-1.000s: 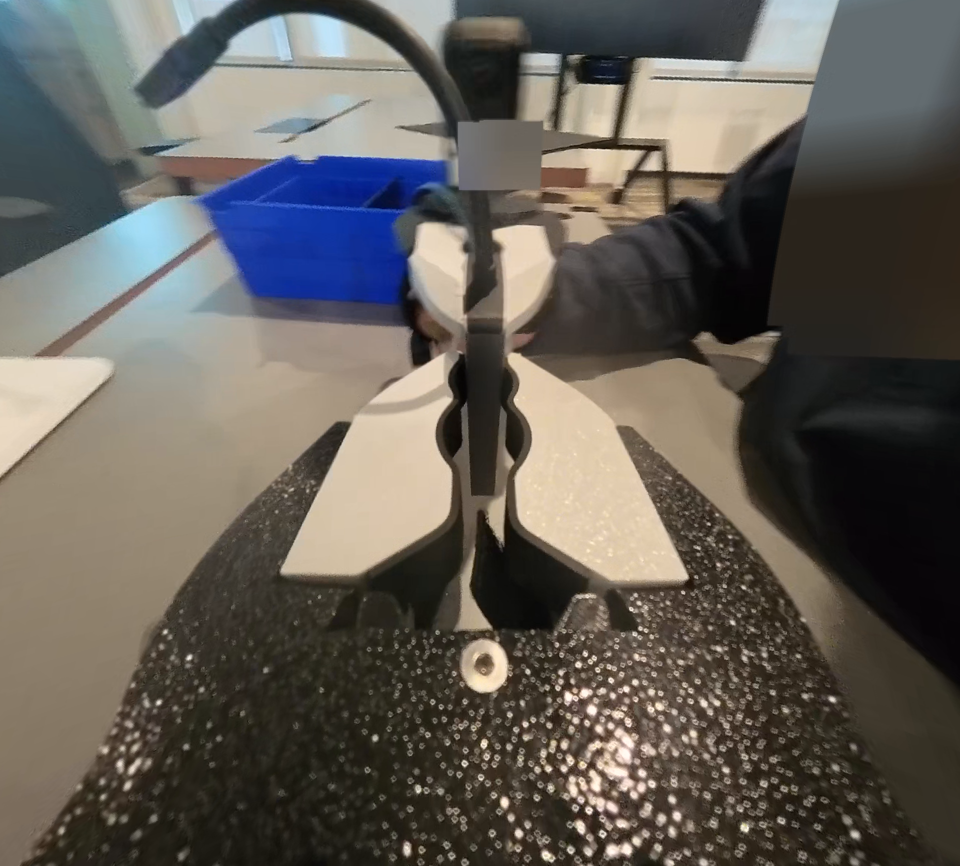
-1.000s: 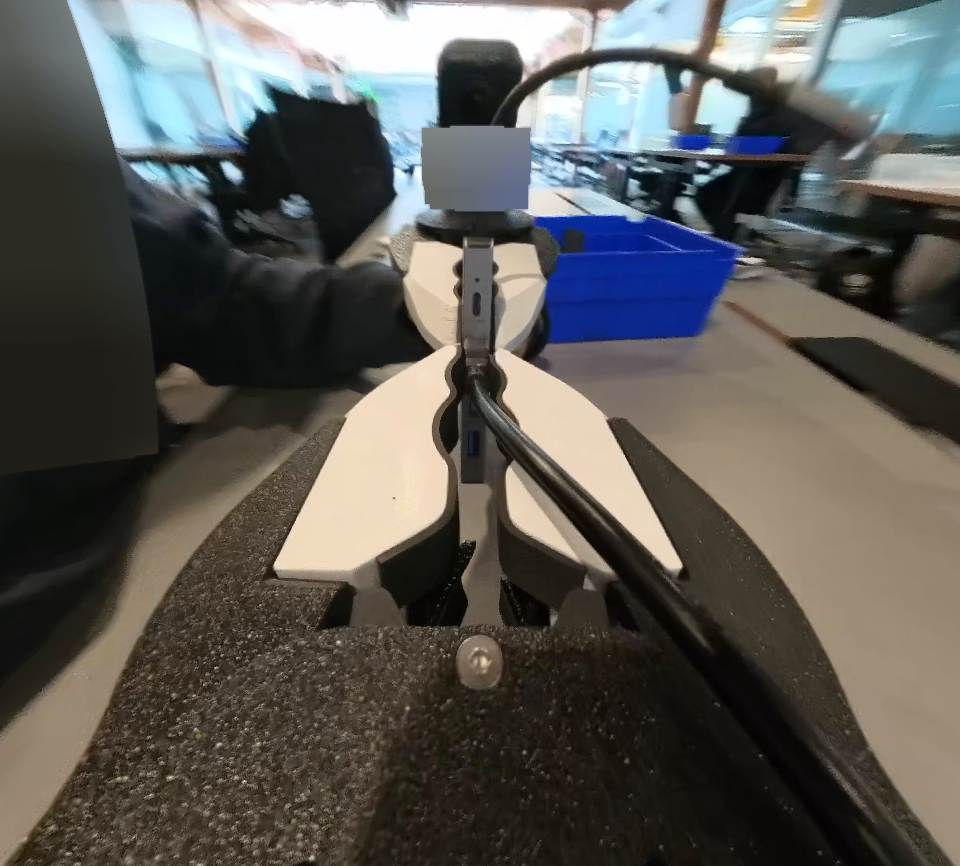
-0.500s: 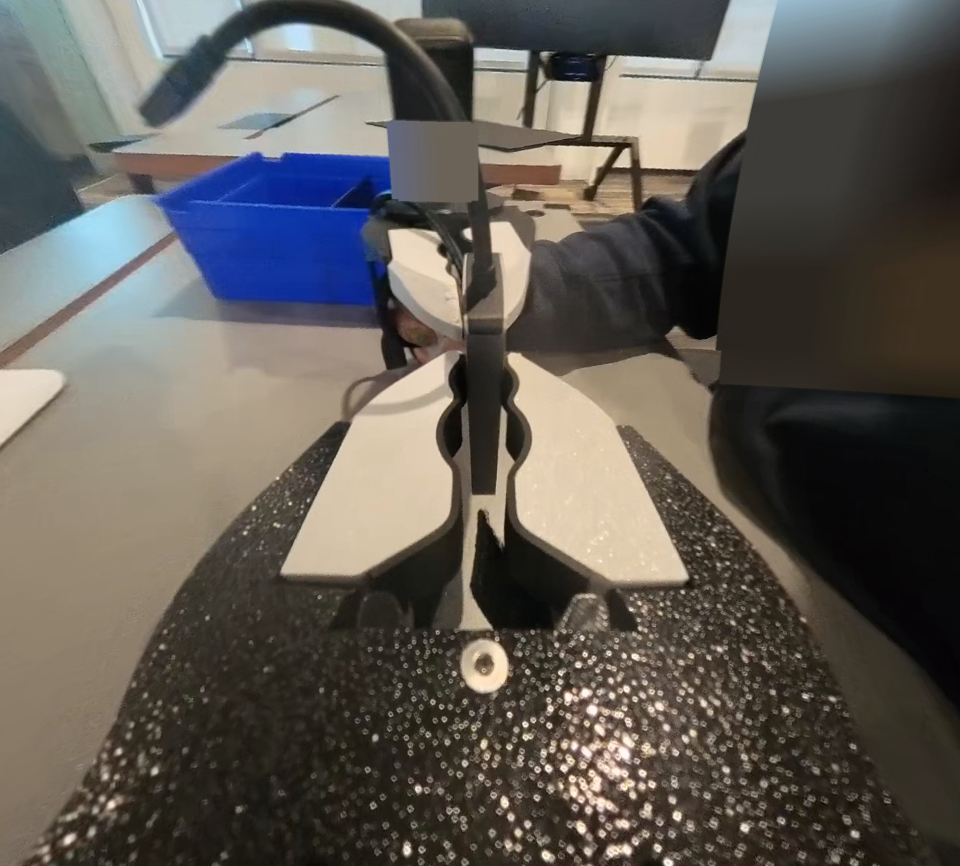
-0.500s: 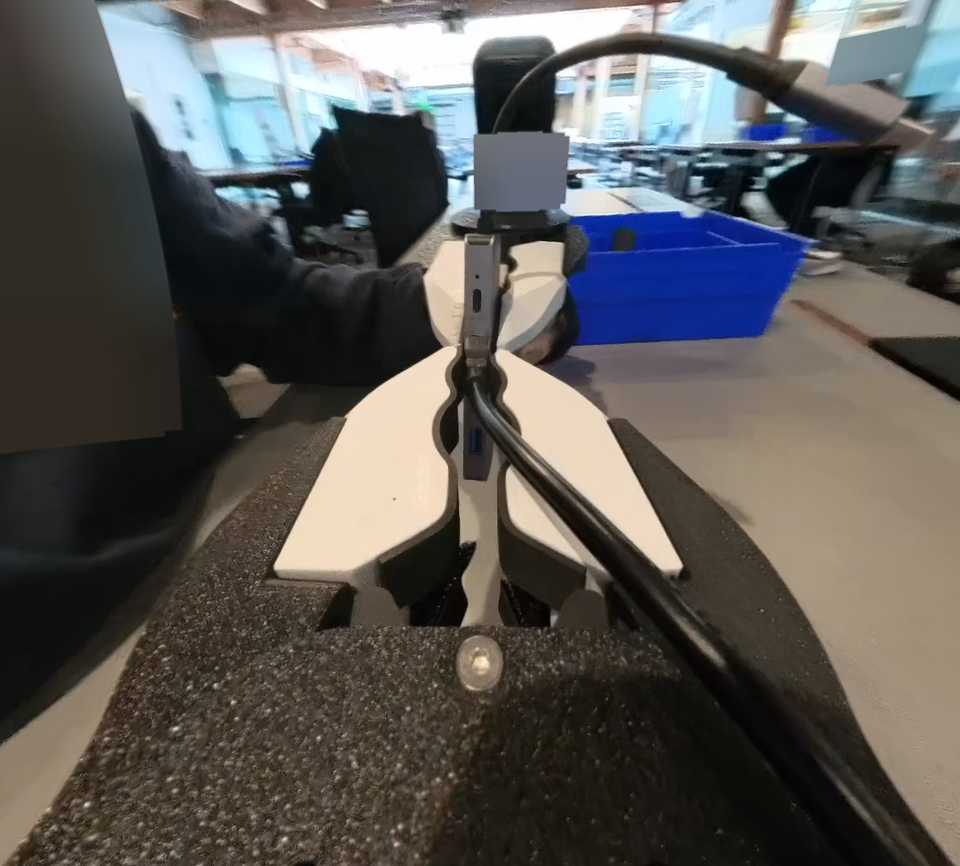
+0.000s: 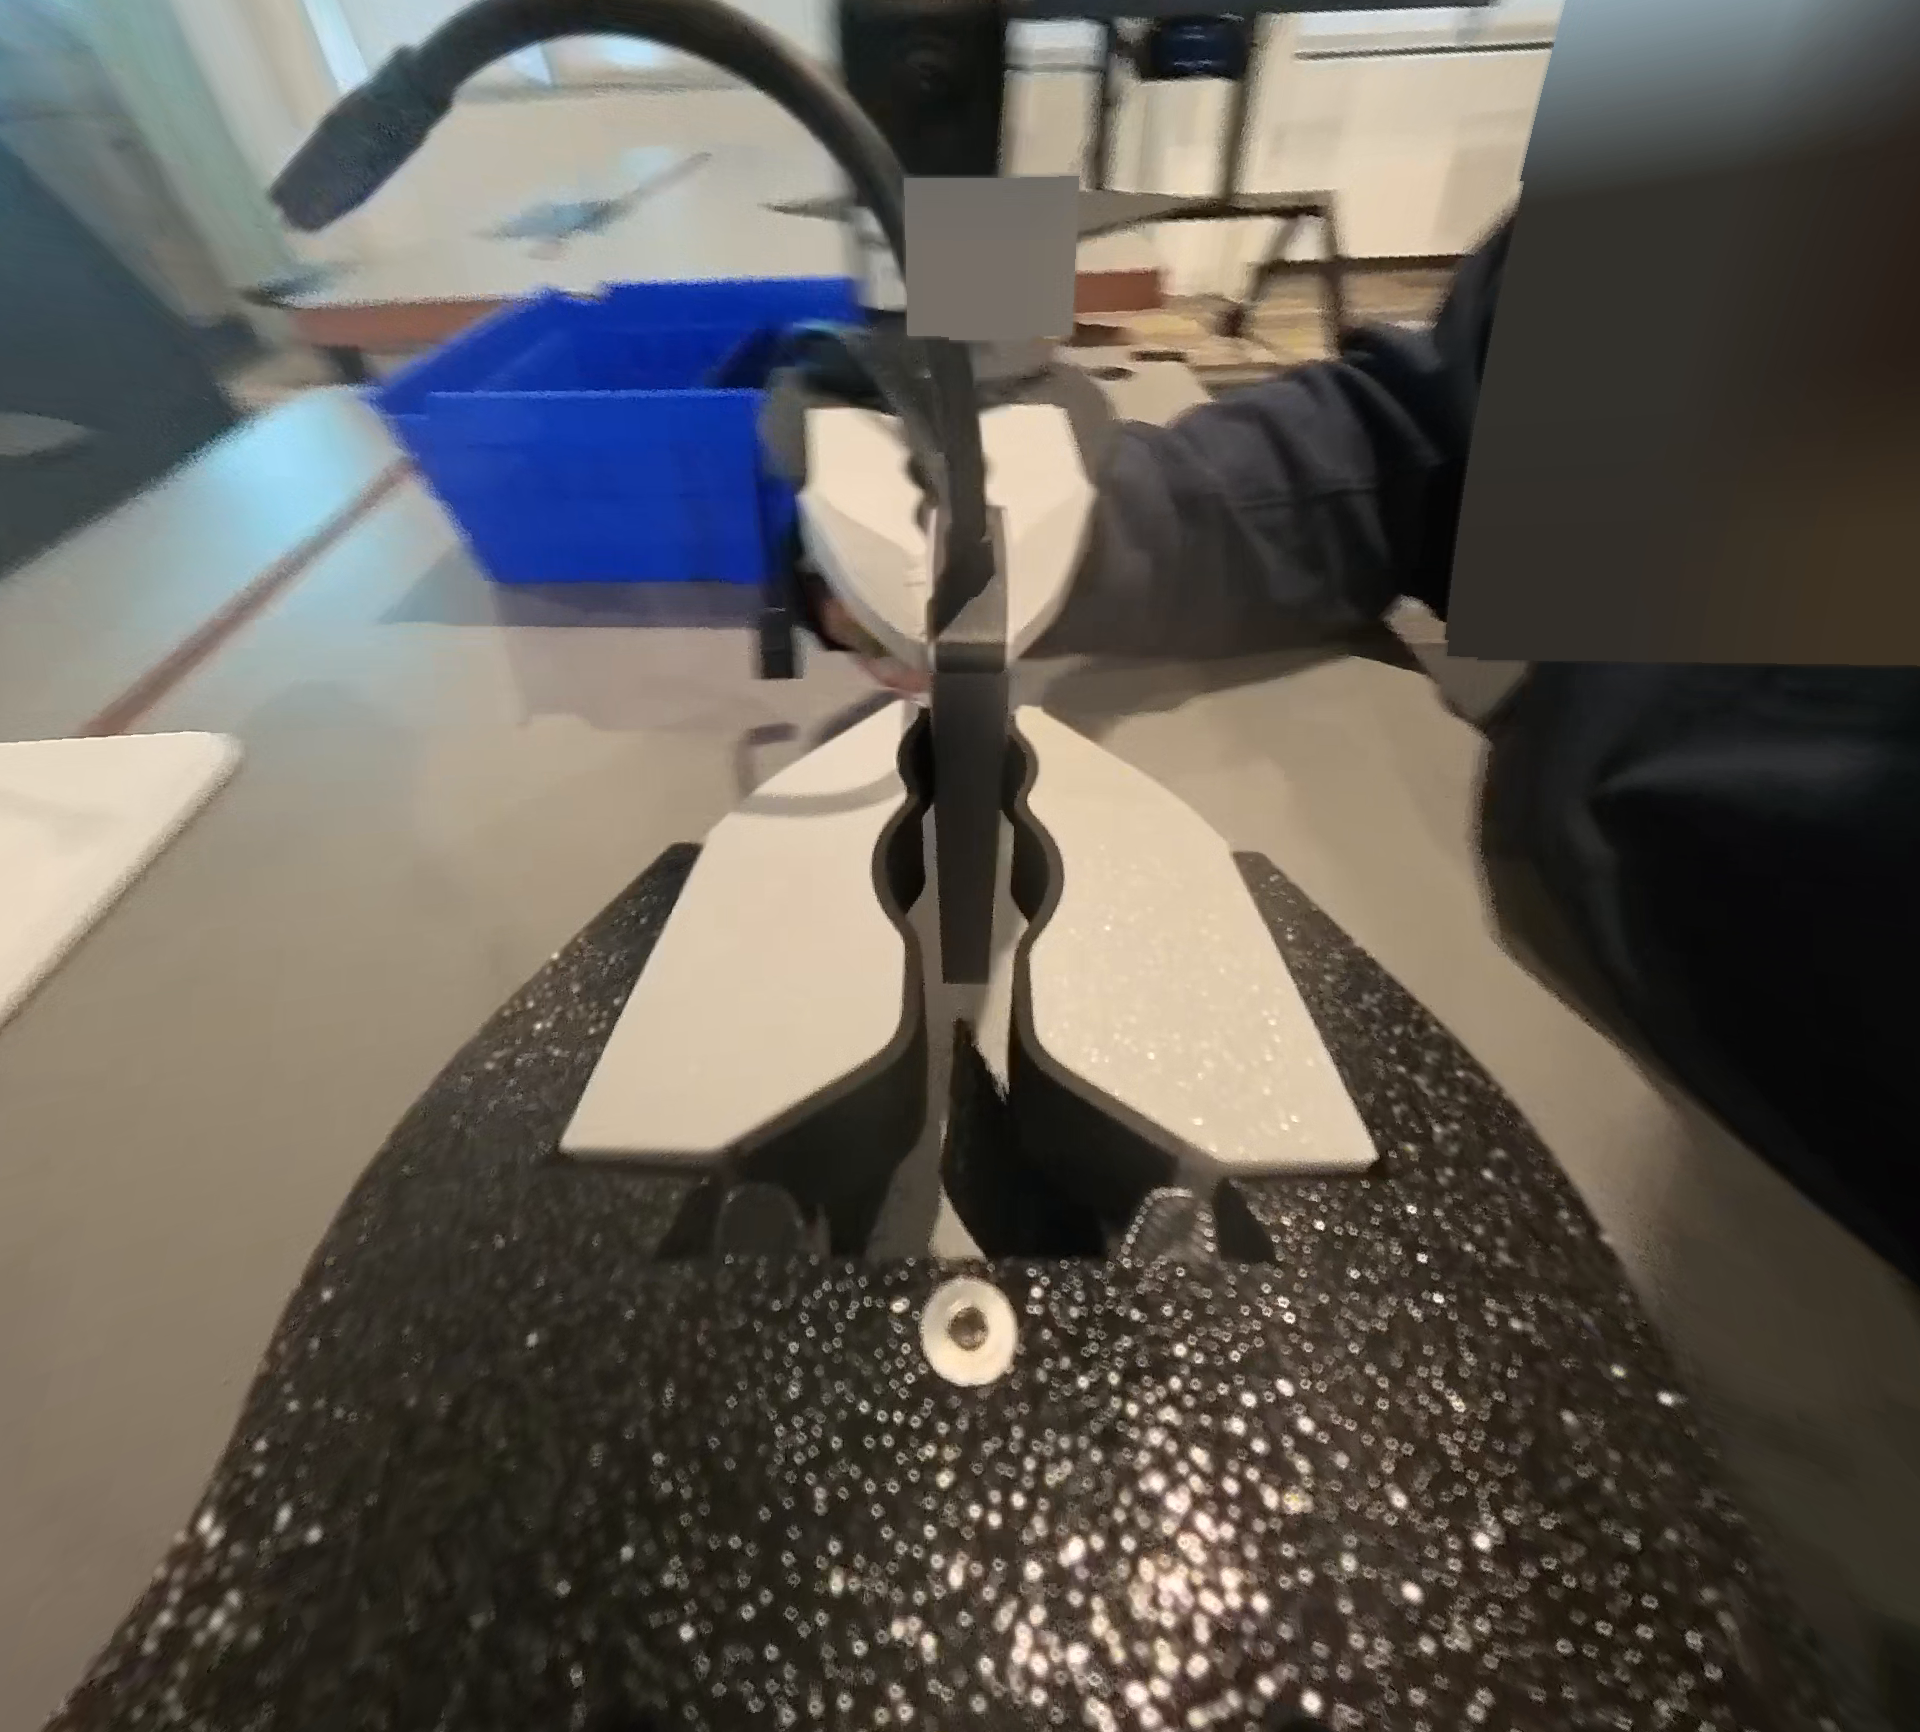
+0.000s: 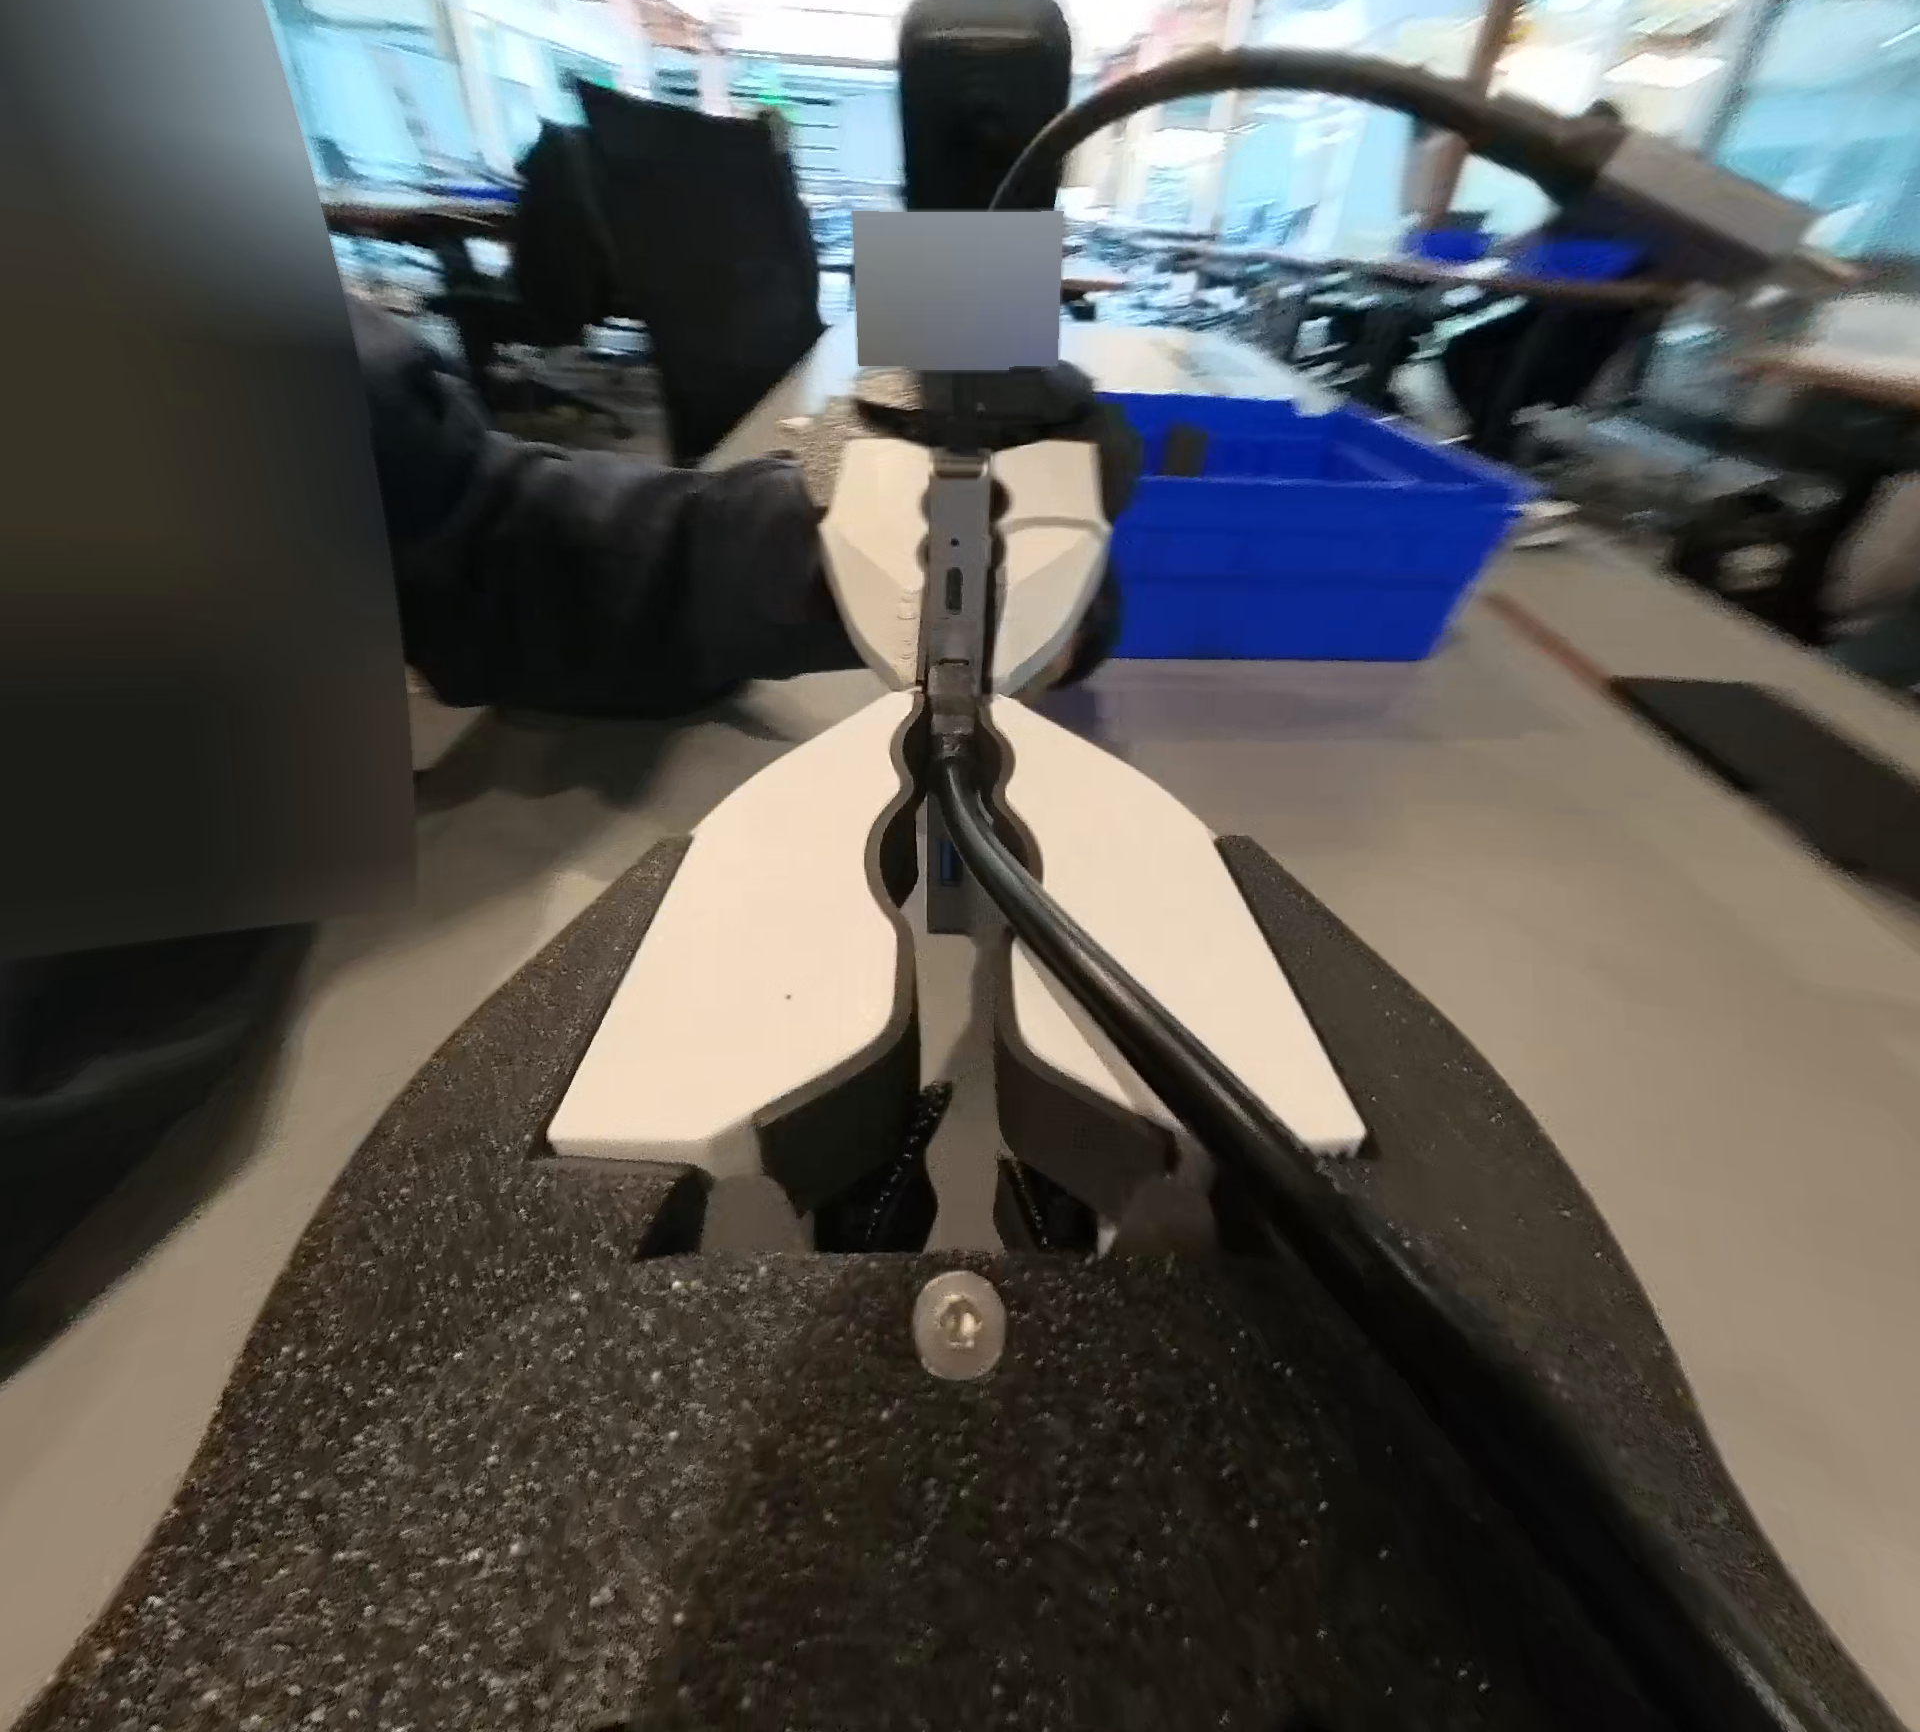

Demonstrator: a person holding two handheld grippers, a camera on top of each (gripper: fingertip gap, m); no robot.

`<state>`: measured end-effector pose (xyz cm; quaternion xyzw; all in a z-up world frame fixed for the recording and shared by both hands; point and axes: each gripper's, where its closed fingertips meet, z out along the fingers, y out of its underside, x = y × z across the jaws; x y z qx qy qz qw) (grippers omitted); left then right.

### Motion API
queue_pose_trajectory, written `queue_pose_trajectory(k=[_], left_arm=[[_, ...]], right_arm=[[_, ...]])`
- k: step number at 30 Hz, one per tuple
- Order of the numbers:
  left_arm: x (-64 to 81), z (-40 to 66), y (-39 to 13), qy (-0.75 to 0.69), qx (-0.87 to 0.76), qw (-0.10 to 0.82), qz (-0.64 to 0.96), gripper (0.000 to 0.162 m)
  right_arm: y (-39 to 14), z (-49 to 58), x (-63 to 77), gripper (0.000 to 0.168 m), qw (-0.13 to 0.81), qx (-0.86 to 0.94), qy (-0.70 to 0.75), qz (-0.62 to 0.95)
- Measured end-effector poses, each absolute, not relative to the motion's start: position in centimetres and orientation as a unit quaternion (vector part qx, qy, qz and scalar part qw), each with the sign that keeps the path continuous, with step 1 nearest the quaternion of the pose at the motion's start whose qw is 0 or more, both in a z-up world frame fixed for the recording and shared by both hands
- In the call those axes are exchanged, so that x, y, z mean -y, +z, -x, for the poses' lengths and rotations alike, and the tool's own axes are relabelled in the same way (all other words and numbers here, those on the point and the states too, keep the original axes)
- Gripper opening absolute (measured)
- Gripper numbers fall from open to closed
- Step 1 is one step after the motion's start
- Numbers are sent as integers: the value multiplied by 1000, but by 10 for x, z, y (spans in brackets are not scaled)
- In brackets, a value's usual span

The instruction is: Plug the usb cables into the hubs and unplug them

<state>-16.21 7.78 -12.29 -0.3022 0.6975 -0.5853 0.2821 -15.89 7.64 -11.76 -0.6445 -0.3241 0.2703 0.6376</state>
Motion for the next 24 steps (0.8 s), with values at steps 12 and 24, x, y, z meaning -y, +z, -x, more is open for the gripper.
queue_pose_trajectory(k=[12,24], left_arm=[[-133,157,-106,-591,-601,370,390,11],[-137,147,-125,-532,-623,391,421,11]], right_arm=[[-140,134,-95,9,611,244,265,705],[-87,140,-68,9,478,230,273,802]])
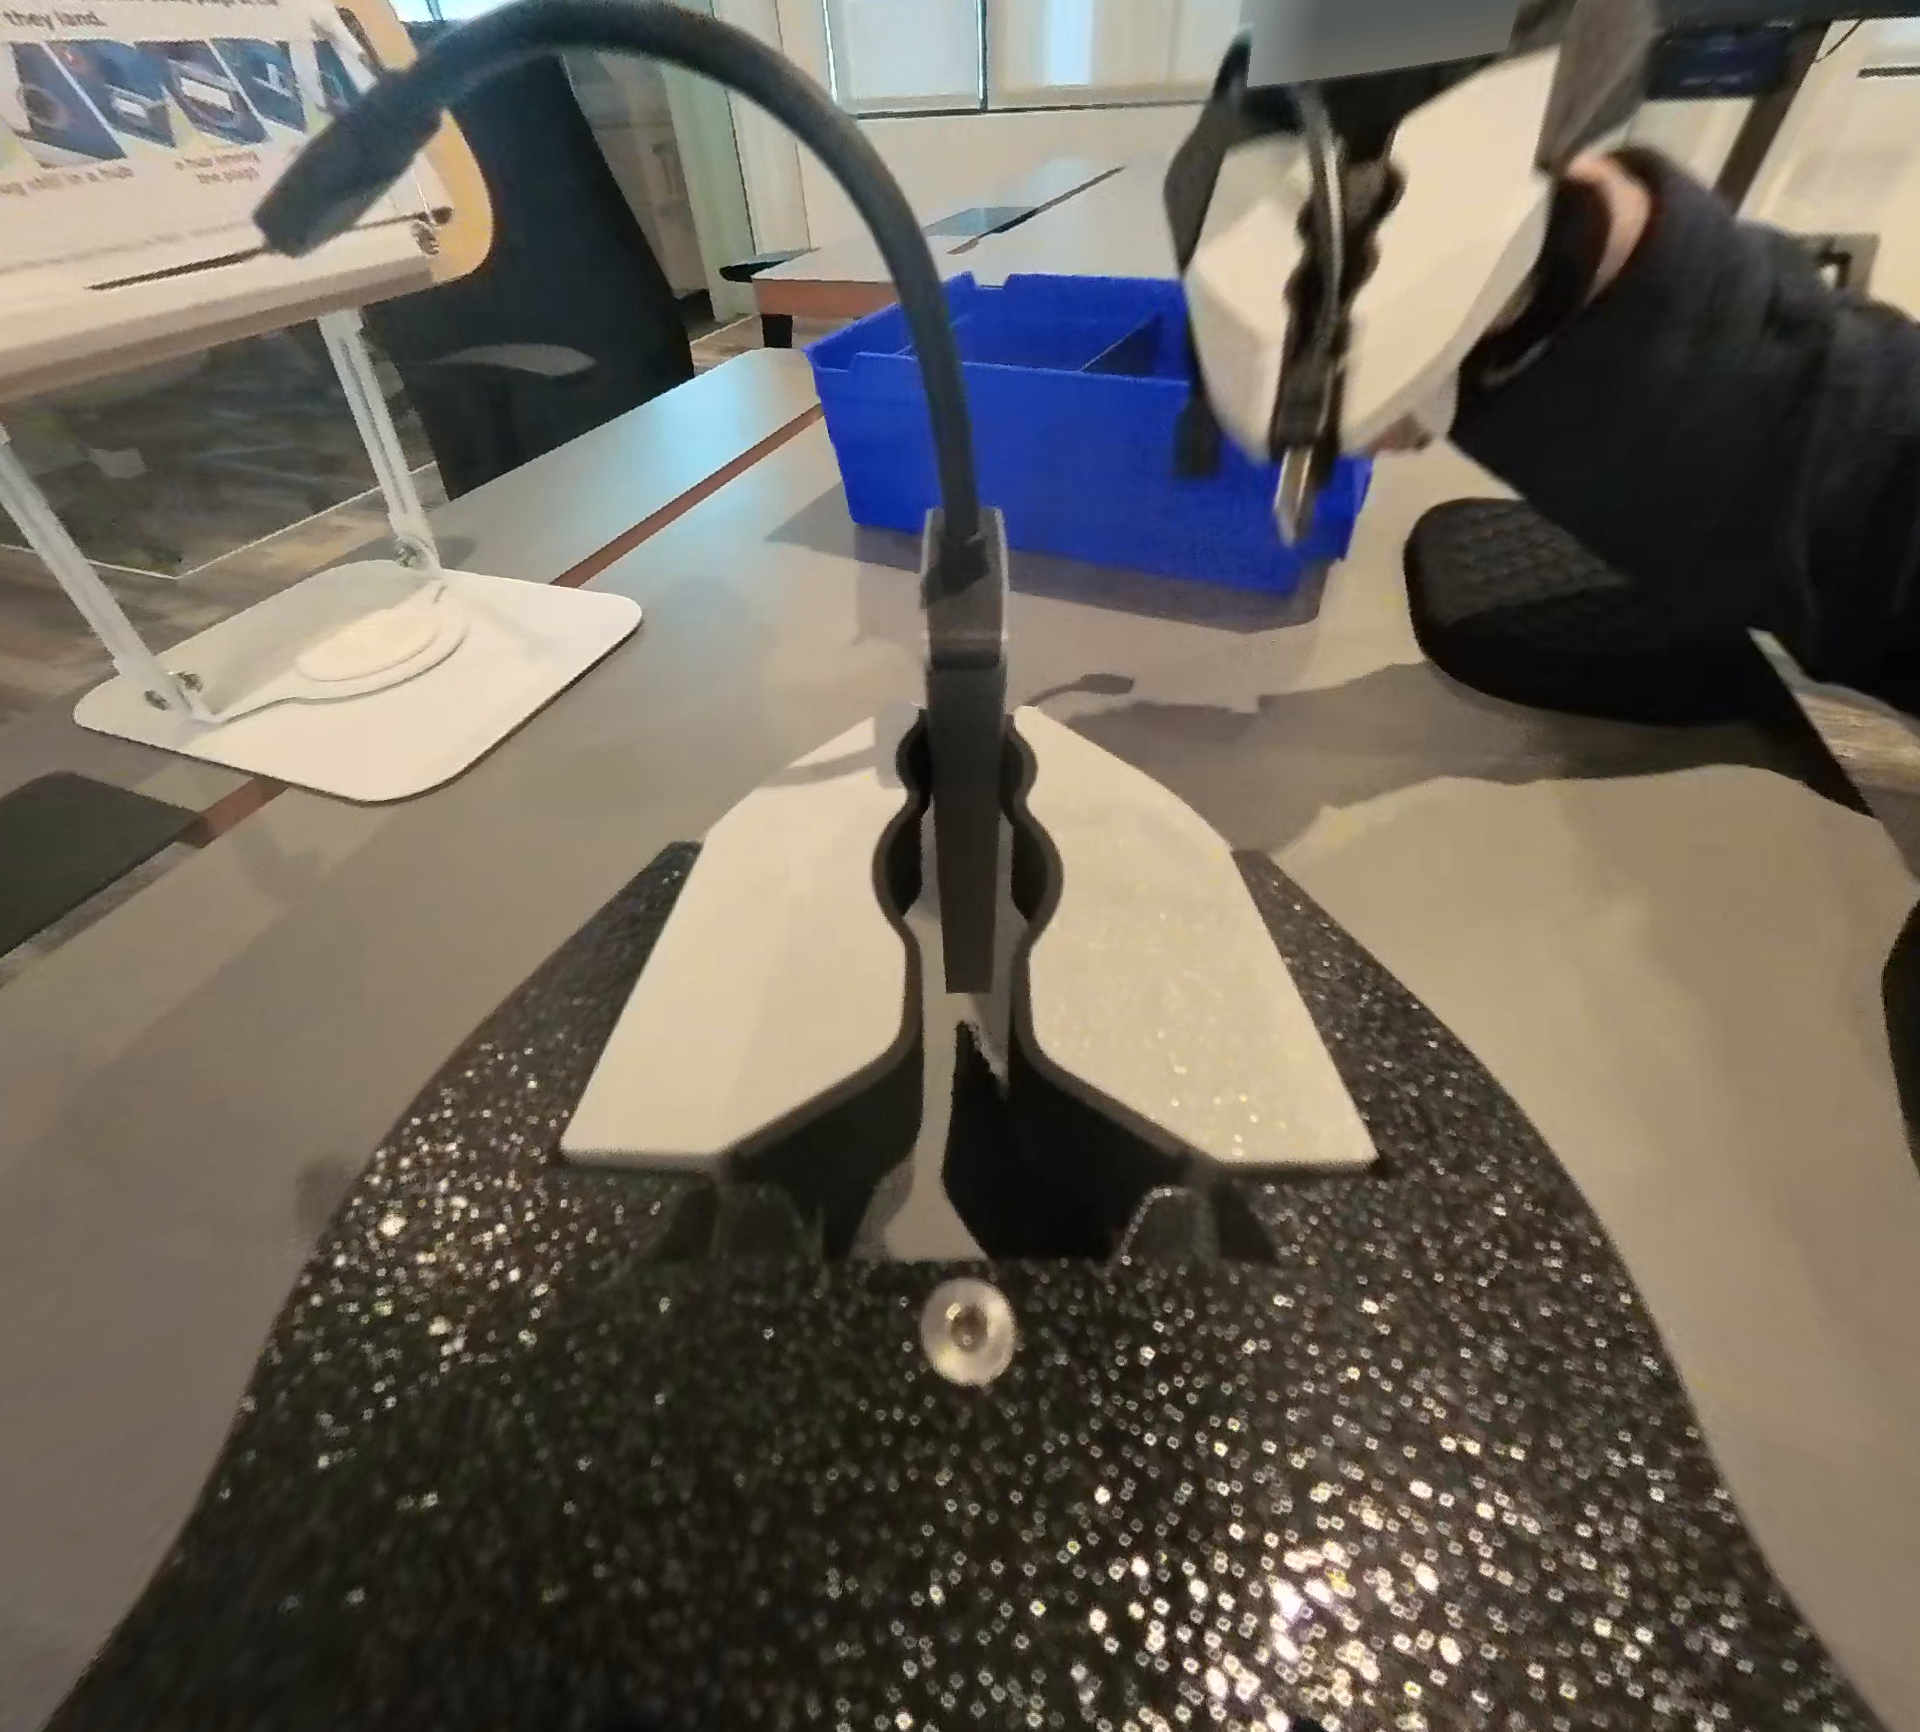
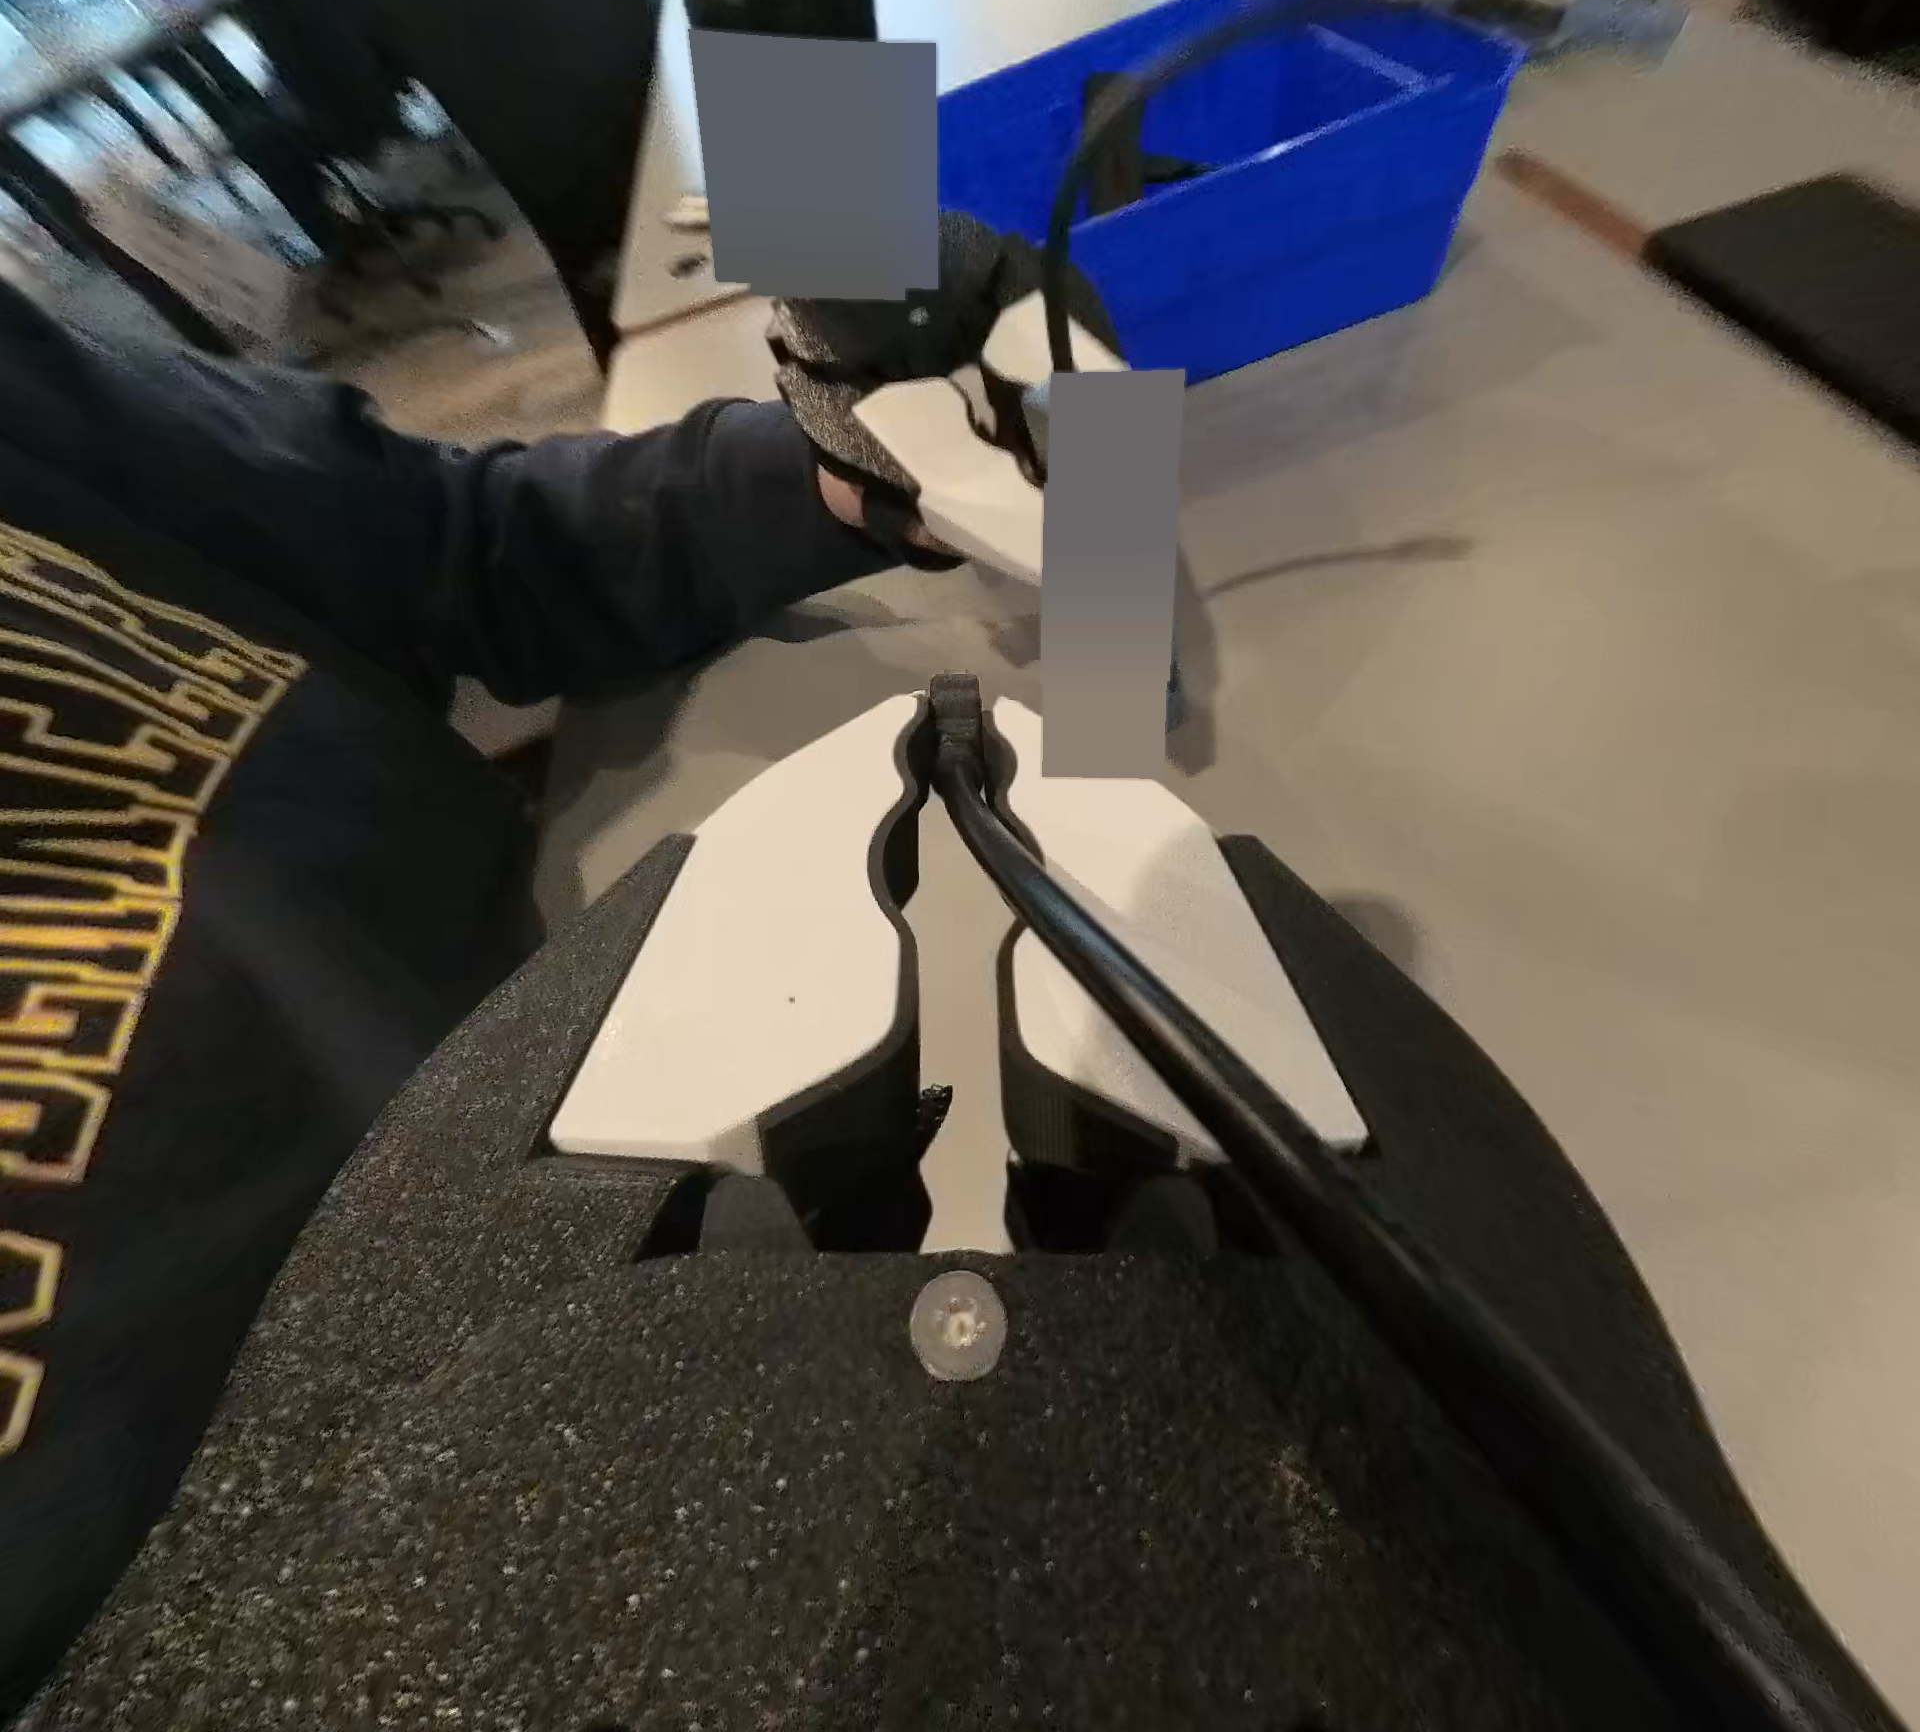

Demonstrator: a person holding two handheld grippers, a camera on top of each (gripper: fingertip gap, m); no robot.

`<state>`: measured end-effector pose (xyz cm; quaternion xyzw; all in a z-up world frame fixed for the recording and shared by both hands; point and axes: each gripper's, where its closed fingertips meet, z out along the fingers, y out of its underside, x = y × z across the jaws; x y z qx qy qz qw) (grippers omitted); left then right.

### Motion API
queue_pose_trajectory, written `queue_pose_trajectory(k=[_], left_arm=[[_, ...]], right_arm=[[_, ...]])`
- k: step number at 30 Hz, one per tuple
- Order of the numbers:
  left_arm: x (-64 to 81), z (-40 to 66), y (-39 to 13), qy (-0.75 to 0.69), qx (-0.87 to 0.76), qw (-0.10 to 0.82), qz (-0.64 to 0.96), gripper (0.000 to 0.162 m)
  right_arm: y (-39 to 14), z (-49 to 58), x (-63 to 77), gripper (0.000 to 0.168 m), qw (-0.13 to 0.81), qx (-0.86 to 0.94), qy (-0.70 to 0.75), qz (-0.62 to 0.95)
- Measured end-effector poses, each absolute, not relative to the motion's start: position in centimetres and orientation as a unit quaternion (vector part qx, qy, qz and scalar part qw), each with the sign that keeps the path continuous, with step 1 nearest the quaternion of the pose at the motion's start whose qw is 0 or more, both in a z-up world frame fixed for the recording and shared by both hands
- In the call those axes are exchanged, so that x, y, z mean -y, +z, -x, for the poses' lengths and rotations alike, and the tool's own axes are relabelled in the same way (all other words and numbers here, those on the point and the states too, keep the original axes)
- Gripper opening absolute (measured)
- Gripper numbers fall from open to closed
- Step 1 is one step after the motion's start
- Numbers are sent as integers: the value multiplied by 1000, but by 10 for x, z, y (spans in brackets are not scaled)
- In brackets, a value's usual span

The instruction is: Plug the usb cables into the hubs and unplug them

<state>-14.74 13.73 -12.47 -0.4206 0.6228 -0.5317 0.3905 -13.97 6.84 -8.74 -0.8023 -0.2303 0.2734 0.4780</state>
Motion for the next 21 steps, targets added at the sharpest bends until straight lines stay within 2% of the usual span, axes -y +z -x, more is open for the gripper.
queue_pose_trajectory(k=[3,6,10,17,21], left_arm=[[-136,148,-125,-538,-621,386,419,11],[-136,148,-124,-545,-618,383,418,11],[-135,149,-123,-550,-616,378,418,11],[-129,147,-125,-558,-621,363,415,11],[-123,145,-128,-557,-630,353,410,11]], right_arm=[[-69,116,-65,9,487,253,167,819],[-61,77,-55,9,456,274,64,845],[-74,20,-24,9,346,300,-3,889],[-114,-78,76,9,113,125,-18,986],[-143,-103,115,12,13,78,-15,997]])
